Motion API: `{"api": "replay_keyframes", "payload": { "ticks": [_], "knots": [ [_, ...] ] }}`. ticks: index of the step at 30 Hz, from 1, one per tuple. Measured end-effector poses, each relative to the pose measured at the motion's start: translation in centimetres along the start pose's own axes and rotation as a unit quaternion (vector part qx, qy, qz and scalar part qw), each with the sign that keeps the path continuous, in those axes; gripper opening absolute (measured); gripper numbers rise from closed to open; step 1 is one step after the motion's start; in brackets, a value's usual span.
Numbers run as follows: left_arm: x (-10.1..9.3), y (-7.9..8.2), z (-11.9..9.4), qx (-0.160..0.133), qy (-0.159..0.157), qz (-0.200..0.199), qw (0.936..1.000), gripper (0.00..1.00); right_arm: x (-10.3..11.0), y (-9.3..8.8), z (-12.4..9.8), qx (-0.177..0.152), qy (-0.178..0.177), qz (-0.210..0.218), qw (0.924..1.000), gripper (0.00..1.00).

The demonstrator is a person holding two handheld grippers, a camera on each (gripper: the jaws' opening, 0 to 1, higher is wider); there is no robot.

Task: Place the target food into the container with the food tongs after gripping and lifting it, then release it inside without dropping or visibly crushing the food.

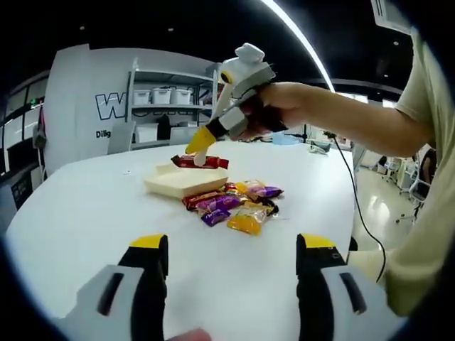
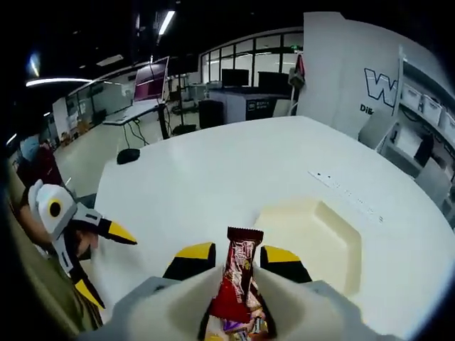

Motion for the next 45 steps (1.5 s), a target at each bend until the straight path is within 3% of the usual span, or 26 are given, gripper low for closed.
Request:
{"api": "replay_keyframes", "payload": {
  "ticks": [7,30,32,38,45],
  "knots": [
    [0.0,0.5,0.0,-0.005,0.003,0.007,1.0,0.72,-2.6,0.5,0.4,0.008,-0.016,0.01,0.9998,0.2],
    [0.2,0.7,-0.3,-0.005,0.01,0.012,0.9999,0.71,-8.2,1.3,3.4,0.027,-0.047,0.048,0.9974,0.19],
    [0.2,0.7,-0.3,-0.005,0.01,0.011,0.9999,0.71,-8.2,1.6,3.7,0.02,-0.028,0.088,0.9955,0.19],
    [0.3,0.6,-0.4,-0.003,0.011,0.011,0.9999,0.71,-9.9,2.1,4.5,0.027,-0.048,0.082,0.9951,0.19],
    [0.4,0.6,-0.5,-0.004,0.013,0.011,0.9999,0.71,-10.3,3.4,5.5,0.03,-0.061,0.072,0.9951,0.2]
  ]
}}
Point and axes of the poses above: the point that each gripper's makers call its tool centre point, and the gripper's own axes: z roughly forward along the fingers, x roughly to its left, y roughly out of its top, the point moved 3 cm from there along -z, roughly backward along the fingers, and after that the axes turned 12 degrees about -y, right-handed, at the moved point
